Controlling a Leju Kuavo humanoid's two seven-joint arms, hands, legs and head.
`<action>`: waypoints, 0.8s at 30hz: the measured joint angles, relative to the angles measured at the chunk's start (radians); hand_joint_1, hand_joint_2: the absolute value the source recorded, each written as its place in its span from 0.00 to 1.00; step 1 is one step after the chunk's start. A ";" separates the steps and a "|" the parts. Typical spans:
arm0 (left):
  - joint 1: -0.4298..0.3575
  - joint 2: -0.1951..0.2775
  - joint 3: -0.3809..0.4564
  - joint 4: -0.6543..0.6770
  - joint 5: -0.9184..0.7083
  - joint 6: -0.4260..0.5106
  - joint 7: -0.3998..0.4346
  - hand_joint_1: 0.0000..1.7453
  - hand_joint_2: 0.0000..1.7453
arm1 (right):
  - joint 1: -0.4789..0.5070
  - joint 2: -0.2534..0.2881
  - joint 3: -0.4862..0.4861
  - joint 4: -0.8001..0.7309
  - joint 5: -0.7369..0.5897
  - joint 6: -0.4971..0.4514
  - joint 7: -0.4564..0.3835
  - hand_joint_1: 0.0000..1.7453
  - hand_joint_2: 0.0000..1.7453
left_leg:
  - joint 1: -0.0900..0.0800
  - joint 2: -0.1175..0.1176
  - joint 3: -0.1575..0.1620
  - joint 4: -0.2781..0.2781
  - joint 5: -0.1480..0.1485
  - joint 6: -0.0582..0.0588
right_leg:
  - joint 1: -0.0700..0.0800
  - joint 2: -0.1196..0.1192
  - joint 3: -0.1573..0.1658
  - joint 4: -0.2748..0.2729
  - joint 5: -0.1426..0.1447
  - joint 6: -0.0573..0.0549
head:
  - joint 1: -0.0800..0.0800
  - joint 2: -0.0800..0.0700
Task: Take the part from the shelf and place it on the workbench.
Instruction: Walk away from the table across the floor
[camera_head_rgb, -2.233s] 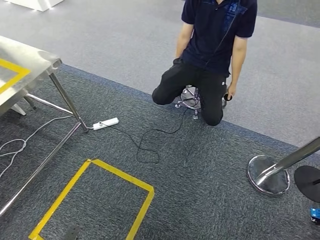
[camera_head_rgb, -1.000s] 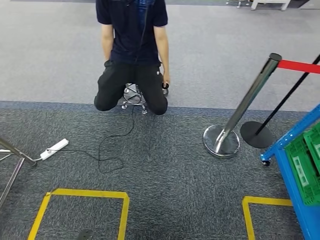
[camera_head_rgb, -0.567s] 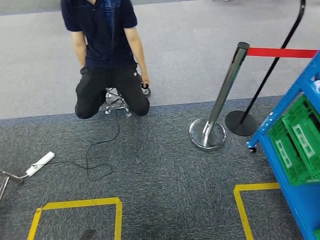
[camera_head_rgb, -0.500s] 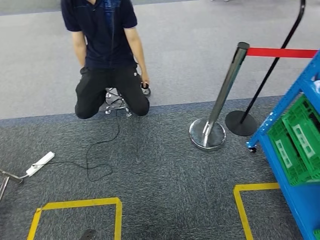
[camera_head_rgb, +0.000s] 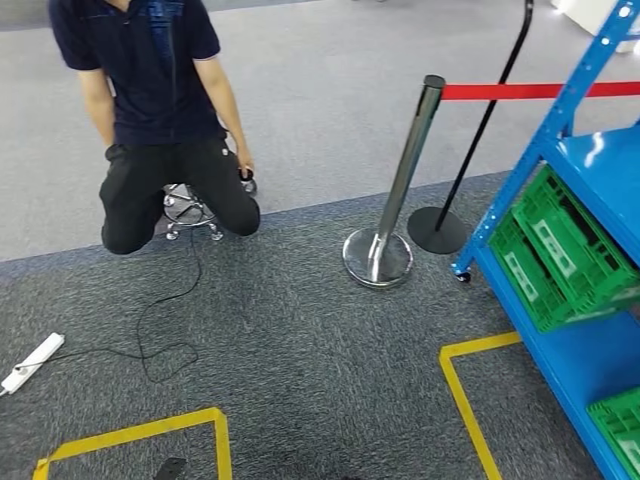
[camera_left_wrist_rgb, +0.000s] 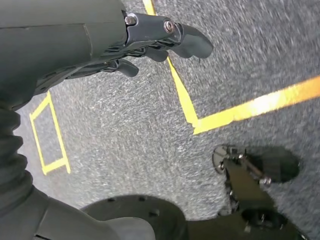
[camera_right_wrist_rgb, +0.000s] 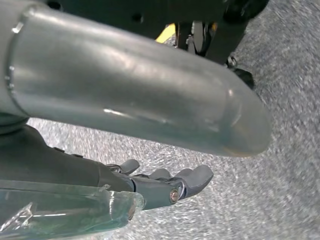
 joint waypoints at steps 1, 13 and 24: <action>0.000 0.000 0.000 0.000 0.000 0.000 0.002 0.00 1.00 | 0.001 0.000 0.000 0.000 0.000 0.000 0.000 0.00 0.00 | -0.001 0.011 0.002 0.000 -0.001 0.000 | 0.000 -0.002 0.013 -0.019 0.017 -0.002 | 0.000 0.000; -0.004 0.002 0.001 0.001 -0.002 -0.004 0.012 0.00 1.00 | -0.003 0.000 0.001 0.000 0.002 0.005 0.004 0.00 0.00 | -0.002 -0.006 -0.063 0.181 -0.121 -0.045 | 0.007 0.005 0.156 -0.285 0.118 -0.051 | -0.011 0.000; -0.005 0.001 0.002 0.004 -0.004 -0.010 0.015 0.00 1.00 | 0.004 -0.001 0.001 0.000 0.004 0.008 0.004 0.00 0.00 | 0.013 -0.075 0.002 0.004 -0.004 -0.030 | -0.003 0.114 0.131 -0.280 0.132 -0.012 | -0.012 0.000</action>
